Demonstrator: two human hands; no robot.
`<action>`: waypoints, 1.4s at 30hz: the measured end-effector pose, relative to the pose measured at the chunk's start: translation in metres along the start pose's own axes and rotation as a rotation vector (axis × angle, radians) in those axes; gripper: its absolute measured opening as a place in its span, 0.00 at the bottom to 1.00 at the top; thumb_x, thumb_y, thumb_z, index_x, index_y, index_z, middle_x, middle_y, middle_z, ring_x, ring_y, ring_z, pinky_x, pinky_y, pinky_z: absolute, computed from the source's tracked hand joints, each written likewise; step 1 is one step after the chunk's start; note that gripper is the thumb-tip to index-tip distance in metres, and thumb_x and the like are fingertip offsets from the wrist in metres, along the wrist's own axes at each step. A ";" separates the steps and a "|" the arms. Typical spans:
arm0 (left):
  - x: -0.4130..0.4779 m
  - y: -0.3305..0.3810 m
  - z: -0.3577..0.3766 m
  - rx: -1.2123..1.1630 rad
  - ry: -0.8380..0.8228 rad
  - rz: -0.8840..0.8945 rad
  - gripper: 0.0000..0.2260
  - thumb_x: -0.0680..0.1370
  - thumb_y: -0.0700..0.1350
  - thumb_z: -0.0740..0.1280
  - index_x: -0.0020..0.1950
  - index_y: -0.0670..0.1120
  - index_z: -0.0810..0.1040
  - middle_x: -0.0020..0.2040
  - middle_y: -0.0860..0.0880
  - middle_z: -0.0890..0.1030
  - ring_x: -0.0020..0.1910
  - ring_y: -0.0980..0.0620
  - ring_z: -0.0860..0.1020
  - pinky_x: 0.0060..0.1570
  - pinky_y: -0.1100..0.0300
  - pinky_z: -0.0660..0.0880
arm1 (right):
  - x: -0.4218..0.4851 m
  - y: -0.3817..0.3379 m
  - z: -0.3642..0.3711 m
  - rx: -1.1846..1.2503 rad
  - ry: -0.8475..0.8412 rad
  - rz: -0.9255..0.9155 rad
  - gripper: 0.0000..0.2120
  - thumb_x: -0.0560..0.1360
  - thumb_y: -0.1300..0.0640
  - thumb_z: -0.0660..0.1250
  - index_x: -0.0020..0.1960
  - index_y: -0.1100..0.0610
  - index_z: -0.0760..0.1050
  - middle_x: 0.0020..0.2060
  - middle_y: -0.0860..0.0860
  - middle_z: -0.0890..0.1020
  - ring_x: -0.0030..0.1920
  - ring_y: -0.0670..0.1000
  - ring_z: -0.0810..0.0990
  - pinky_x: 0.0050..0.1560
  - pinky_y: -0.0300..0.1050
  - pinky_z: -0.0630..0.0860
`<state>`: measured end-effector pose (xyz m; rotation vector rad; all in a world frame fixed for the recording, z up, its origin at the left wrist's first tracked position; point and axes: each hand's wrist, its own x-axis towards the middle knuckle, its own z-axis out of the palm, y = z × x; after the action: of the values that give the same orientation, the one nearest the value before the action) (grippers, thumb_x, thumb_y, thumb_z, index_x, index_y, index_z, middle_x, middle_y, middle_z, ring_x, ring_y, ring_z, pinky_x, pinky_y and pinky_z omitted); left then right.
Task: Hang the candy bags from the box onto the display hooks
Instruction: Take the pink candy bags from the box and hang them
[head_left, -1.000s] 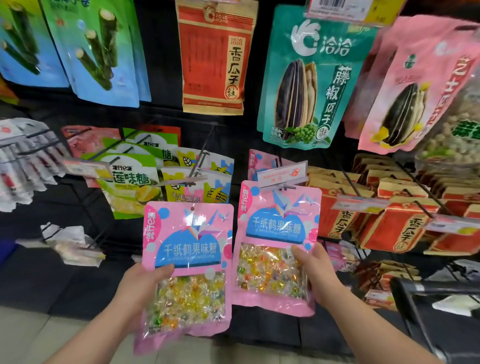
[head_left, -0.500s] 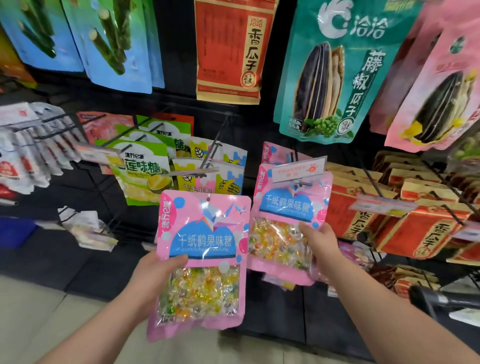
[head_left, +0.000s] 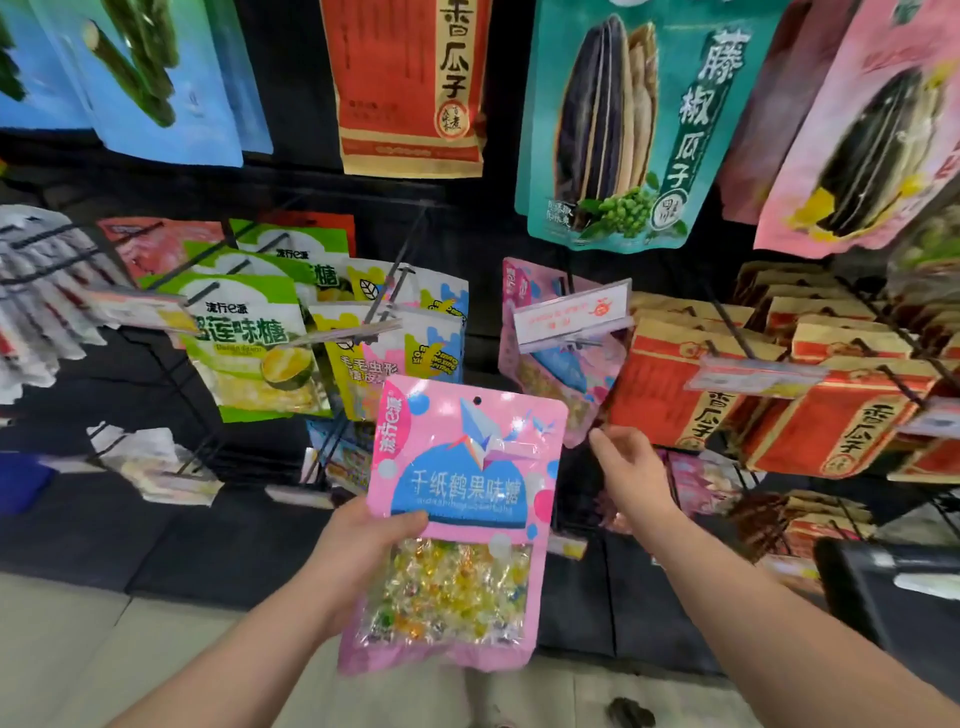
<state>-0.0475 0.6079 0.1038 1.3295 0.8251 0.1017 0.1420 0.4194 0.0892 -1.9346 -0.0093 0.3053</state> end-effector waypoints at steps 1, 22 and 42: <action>0.001 0.000 0.007 0.009 -0.014 0.006 0.12 0.70 0.35 0.73 0.52 0.42 0.82 0.49 0.43 0.86 0.50 0.43 0.83 0.54 0.50 0.78 | -0.014 0.002 -0.001 0.108 -0.132 0.050 0.14 0.78 0.47 0.62 0.53 0.58 0.76 0.49 0.53 0.82 0.50 0.53 0.80 0.48 0.44 0.72; 0.032 0.034 0.086 0.093 -0.156 0.113 0.08 0.77 0.40 0.68 0.50 0.53 0.77 0.49 0.51 0.82 0.47 0.54 0.80 0.42 0.61 0.74 | -0.026 -0.015 -0.022 0.255 -0.074 -0.041 0.05 0.76 0.55 0.67 0.49 0.49 0.72 0.50 0.50 0.83 0.49 0.50 0.83 0.49 0.49 0.81; 0.049 0.027 0.089 0.103 -0.117 0.092 0.12 0.76 0.41 0.70 0.59 0.47 0.77 0.52 0.48 0.83 0.50 0.50 0.81 0.44 0.59 0.75 | -0.019 -0.017 -0.021 0.163 -0.006 -0.057 0.05 0.76 0.54 0.68 0.46 0.49 0.72 0.46 0.50 0.82 0.48 0.52 0.82 0.51 0.53 0.80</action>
<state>0.0498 0.5677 0.1049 1.4562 0.6777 0.0538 0.1302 0.4041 0.1156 -1.7684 -0.0425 0.2660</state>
